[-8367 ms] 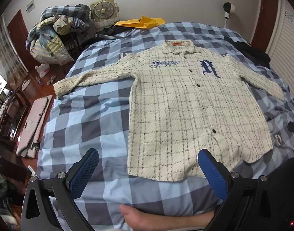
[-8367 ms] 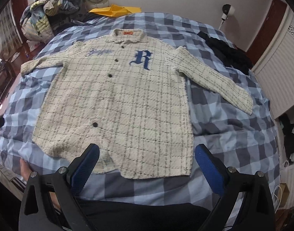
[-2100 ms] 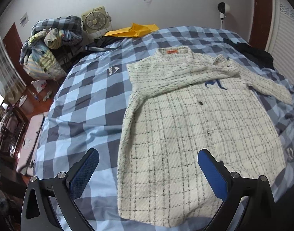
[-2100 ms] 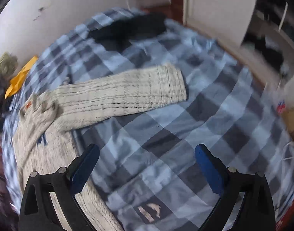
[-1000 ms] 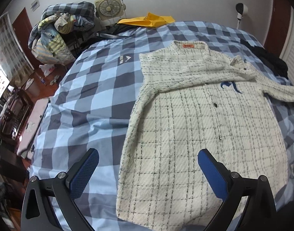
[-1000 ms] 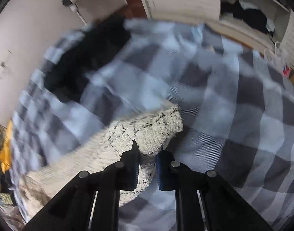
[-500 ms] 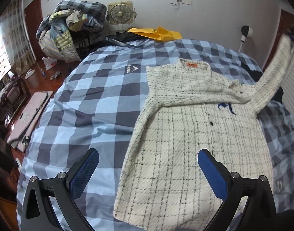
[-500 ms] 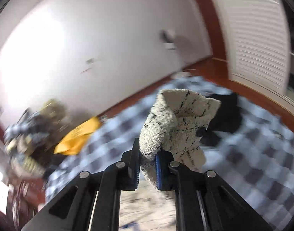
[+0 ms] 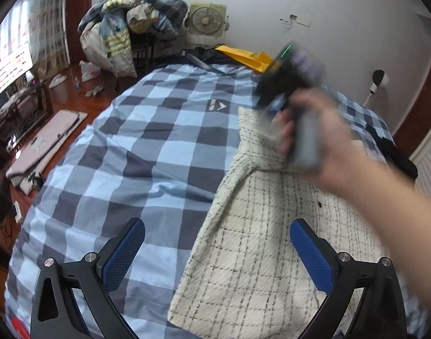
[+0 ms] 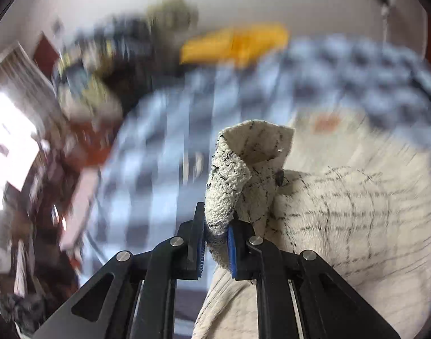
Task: Fold small clothes
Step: 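Lift the sleeve with the right gripper and lay it across the shirt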
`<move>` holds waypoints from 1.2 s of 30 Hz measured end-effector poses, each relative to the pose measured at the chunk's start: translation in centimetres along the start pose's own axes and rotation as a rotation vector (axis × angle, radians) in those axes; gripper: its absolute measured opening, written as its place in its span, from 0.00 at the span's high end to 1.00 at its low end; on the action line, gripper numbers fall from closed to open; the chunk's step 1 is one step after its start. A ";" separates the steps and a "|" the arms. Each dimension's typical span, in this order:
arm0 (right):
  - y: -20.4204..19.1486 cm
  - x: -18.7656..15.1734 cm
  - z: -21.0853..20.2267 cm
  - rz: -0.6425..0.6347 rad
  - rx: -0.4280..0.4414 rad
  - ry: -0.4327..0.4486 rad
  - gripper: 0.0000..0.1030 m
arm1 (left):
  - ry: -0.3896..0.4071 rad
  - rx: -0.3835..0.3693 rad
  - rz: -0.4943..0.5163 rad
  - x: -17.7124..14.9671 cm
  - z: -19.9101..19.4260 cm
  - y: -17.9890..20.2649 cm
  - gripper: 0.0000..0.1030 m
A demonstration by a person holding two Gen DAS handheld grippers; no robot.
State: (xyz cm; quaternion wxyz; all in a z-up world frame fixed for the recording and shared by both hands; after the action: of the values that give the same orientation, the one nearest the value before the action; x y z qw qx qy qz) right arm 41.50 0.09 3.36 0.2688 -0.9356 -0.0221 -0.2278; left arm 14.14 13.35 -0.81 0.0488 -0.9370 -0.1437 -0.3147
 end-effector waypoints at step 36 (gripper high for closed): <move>32.5 2.6 -6.5 0.159 -0.225 -0.016 0.07 | -0.016 0.050 0.140 -0.8 1.0 3.7 0.00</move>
State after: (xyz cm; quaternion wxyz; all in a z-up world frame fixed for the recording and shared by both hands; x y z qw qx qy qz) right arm 46.45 -31.22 -6.64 0.1793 -0.9604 0.0758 -0.1991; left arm 15.23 9.83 -2.08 0.0931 -0.9456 -0.0862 -0.2995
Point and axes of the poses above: each gripper's, at about its wrist camera, not at the fingertips, and z roughly the way its jaws point, y to its right, x to its top, the point moved 1 cm from there along z, roughly the way its jaws point, and after that the axes turned 11 degrees about x, right-handed, at the moved point
